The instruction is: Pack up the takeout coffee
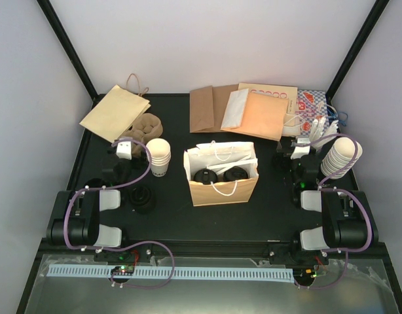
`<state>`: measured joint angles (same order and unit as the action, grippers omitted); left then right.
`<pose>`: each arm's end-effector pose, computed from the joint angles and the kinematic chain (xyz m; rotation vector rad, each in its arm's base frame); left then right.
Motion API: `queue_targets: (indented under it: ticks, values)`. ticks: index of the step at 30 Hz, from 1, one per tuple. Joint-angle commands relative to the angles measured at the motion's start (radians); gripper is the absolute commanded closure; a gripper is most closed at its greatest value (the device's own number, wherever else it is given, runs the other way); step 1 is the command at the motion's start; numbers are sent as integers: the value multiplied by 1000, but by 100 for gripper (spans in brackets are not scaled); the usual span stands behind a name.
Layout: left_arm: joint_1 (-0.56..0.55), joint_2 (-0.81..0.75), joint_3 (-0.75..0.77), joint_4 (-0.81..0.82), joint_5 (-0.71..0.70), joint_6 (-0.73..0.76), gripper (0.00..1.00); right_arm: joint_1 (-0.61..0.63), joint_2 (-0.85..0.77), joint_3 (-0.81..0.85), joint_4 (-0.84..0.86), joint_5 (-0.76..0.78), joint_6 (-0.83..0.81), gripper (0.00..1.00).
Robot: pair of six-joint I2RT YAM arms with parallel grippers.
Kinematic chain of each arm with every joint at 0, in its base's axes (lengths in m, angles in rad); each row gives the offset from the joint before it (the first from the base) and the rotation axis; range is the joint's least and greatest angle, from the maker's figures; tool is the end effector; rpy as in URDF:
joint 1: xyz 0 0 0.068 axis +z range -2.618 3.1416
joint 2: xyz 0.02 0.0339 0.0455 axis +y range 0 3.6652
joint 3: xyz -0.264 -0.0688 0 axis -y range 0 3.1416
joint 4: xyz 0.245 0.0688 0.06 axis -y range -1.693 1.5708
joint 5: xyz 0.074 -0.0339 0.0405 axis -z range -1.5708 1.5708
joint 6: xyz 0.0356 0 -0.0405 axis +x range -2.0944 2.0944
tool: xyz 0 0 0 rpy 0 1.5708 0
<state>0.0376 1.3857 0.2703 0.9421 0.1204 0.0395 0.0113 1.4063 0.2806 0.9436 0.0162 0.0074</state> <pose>0.2407 0.0048 0.1605 0.0898 1.7408 -0.0485 0.2442 0.0022 0.1588 0.0084 1.7529 -0.0006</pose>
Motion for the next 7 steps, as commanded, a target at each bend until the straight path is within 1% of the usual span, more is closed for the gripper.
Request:
queue_targets:
  ticks: [1, 7]
  values:
    - [-4, 4, 29, 22, 27, 19, 1, -5, -5, 9, 61, 4, -3, 0]
    - [-7, 4, 29, 23, 27, 19, 1, -4, -6, 10, 57, 3, -3, 0]
